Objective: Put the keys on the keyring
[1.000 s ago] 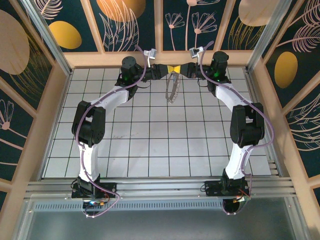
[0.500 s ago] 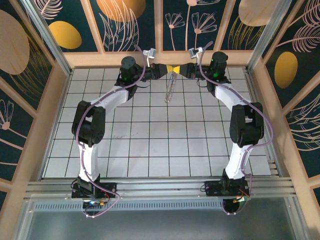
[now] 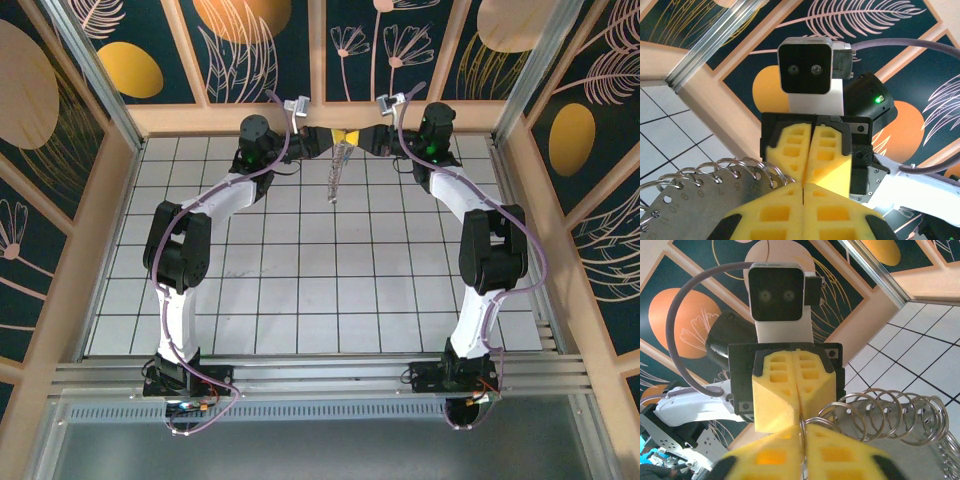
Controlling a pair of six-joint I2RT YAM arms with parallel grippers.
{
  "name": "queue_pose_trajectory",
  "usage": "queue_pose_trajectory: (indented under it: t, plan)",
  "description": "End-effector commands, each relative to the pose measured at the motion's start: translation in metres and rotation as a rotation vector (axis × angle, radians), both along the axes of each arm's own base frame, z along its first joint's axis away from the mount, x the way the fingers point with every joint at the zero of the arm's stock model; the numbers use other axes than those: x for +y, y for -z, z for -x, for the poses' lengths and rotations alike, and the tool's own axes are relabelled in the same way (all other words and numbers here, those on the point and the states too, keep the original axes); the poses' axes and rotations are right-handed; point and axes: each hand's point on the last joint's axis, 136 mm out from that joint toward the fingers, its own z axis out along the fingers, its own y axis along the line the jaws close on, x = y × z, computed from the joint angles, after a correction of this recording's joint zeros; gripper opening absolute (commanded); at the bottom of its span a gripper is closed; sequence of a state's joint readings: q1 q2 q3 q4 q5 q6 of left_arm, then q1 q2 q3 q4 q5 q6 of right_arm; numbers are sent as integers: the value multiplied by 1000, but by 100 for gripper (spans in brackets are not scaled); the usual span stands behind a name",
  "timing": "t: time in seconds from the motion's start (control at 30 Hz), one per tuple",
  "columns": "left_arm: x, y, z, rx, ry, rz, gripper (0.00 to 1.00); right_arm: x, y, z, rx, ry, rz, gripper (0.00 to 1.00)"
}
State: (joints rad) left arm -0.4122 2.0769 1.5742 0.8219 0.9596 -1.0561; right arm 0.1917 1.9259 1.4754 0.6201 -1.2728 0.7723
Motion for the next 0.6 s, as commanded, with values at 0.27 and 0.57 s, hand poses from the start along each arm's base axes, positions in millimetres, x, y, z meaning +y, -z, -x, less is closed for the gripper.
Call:
queue_pose_trajectory:
  t: [0.27, 0.57]
  plan:
    - [10, -32, 15, -77, 2, 133, 0, -36, -27, 7, -74, 145, -49, 36]
    - [12, -40, 18, -74, -3, 141, 0, -41, -8, 23, -93, 212, -15, 41]
